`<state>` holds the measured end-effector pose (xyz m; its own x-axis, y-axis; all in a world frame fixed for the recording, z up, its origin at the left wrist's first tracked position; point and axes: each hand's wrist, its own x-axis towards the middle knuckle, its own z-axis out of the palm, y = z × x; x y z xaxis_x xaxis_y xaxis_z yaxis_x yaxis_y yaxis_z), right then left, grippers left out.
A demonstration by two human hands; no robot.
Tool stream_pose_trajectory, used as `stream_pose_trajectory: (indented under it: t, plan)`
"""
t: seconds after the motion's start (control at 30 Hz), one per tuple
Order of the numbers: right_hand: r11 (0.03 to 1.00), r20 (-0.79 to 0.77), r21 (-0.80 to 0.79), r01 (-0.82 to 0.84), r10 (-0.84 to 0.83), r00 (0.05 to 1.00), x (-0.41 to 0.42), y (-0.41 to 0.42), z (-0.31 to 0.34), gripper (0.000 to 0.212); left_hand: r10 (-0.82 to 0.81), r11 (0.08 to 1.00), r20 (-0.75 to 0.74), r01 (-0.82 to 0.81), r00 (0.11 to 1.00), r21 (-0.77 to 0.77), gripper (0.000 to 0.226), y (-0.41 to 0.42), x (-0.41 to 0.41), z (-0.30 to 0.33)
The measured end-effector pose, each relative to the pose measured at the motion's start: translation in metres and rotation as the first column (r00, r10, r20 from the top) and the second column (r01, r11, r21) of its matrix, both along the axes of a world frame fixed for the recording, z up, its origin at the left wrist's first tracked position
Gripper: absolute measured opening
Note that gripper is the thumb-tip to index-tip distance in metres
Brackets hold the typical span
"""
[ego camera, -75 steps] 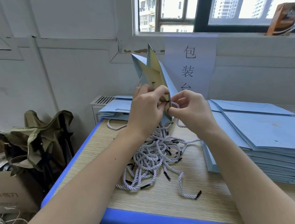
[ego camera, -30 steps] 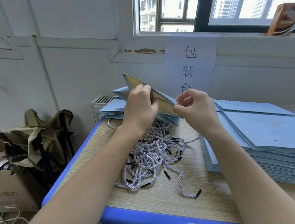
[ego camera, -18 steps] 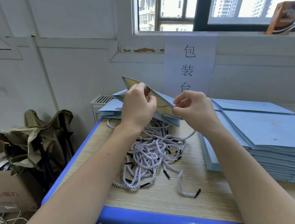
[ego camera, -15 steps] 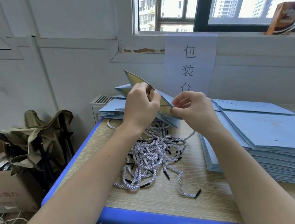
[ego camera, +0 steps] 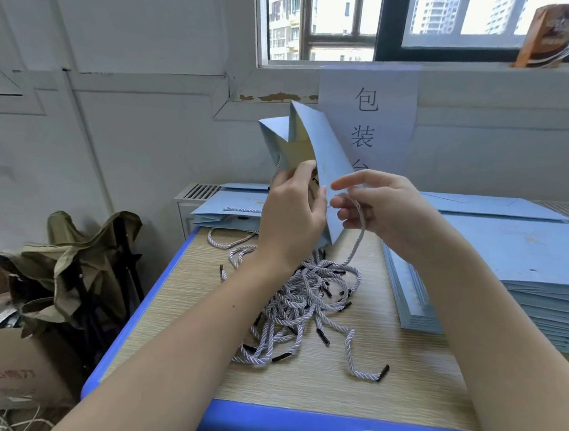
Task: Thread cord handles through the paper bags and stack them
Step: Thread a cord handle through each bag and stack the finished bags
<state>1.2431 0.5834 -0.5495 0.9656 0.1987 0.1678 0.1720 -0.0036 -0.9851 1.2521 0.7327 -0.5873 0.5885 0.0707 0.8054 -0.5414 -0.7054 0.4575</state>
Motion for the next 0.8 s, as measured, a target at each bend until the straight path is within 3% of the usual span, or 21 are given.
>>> stream_pose_trajectory:
  t: [0.07, 0.17, 0.3, 0.4, 0.53, 0.7, 0.8]
  plan:
    - [0.997, 0.013, 0.059, -0.052, 0.051, 0.999, 0.000, -0.006, 0.004, 0.032, 0.003, 1.000, 0.015, -0.003, 1.000, 0.029, 0.034, -0.001, -0.002, 0.001]
    - [0.997, 0.107, 0.060, -0.049, 0.042, 0.993, 0.000, -0.009, 0.005, 0.021, -0.003, 0.997, 0.032, 0.000, 0.999, 0.081, 0.033, -0.004, -0.004, 0.002]
    - [0.978, 0.233, -0.047, 0.203, -0.187, 0.954, 0.001, -0.005, 0.003, 0.006, -0.025, 0.993, 0.045, 0.020, 0.999, 0.115, 0.033, -0.007, -0.004, 0.000]
    - [0.948, 0.272, -0.082, 0.309, -0.277, 0.922, 0.003, -0.003, 0.004, 0.025, -0.027, 0.992, 0.030, 0.023, 0.999, 0.123, 0.031, -0.006, 0.000, -0.002]
    - [0.965, 0.241, -0.034, 0.260, -0.245, 0.939, 0.001, 0.000, 0.007, 0.023, -0.033, 0.994, 0.020, 0.031, 0.999, 0.102, 0.031, -0.004, 0.002, -0.002]
    - [0.993, 0.247, 0.022, 0.120, -0.121, 0.961, -0.006, 0.001, 0.011, 0.049, -0.030, 0.991, 0.029, 0.026, 0.999, 0.128, 0.030, -0.005, 0.001, -0.002]
    - [0.994, 0.282, 0.104, 0.015, -0.044, 0.958, -0.009, -0.001, 0.013, 0.040, -0.012, 0.992, 0.017, 0.009, 1.000, 0.124, 0.030, -0.004, 0.002, -0.003]
